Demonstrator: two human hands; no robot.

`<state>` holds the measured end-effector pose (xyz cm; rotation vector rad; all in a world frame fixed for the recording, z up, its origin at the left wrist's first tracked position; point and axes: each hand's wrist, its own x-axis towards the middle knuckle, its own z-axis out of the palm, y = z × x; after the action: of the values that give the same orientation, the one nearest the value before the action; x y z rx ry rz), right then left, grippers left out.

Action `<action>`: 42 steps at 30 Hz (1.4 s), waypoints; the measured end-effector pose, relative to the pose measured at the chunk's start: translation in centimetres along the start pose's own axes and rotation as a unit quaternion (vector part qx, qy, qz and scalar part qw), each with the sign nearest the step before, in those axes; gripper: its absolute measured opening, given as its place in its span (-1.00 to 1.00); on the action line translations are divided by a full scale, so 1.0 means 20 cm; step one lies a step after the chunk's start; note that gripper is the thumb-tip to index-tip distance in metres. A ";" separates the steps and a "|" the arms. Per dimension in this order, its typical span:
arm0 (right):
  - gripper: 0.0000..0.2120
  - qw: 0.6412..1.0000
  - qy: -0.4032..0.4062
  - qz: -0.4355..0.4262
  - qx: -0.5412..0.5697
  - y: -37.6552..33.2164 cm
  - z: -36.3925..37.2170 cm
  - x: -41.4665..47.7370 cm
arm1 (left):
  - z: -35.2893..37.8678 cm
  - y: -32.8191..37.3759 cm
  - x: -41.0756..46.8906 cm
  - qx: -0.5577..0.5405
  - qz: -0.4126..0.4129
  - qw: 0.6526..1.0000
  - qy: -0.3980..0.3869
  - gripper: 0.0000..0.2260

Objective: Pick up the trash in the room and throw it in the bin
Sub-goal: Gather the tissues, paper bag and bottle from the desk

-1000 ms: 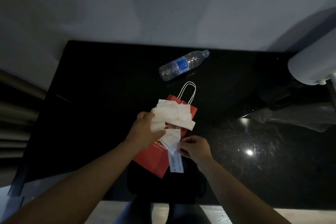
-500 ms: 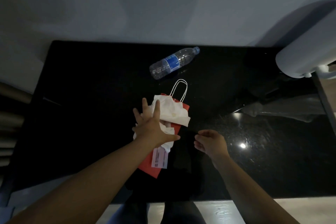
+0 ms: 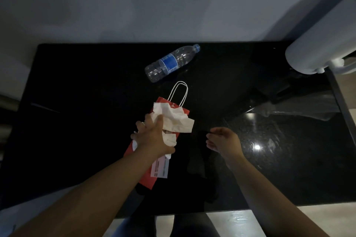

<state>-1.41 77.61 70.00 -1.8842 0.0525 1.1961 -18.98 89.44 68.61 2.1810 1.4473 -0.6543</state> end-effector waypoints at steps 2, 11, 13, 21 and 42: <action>-0.85 1.000 -0.007 -0.012 -0.008 -0.04 0.00 0.01 | -0.02 -0.02 0.00 -0.003 0.003 1.000 0.002 0.04; -0.85 0.996 -0.044 -0.061 -0.044 -0.18 0.02 0.07 | -0.10 -0.13 -0.06 -0.092 0.007 0.995 0.033 -0.09; -0.84 0.994 -0.051 -0.071 -0.059 -0.22 0.04 0.09 | -0.13 -0.15 -0.07 -0.119 -0.003 0.992 0.042 -0.11; -0.70 0.949 -0.065 -0.196 -0.240 -0.49 0.18 0.16 | -0.30 -0.30 -0.13 -0.155 -0.043 0.982 0.097 -0.19; -0.15 0.627 -0.058 -0.374 -0.681 -1.05 0.78 0.55 | -0.50 -0.55 -0.09 -0.178 -0.115 0.968 0.137 -0.11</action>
<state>2.90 105.40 73.00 -2.4642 -2.0386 0.6395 -28.28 98.04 76.55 1.8918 1.8175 -0.1443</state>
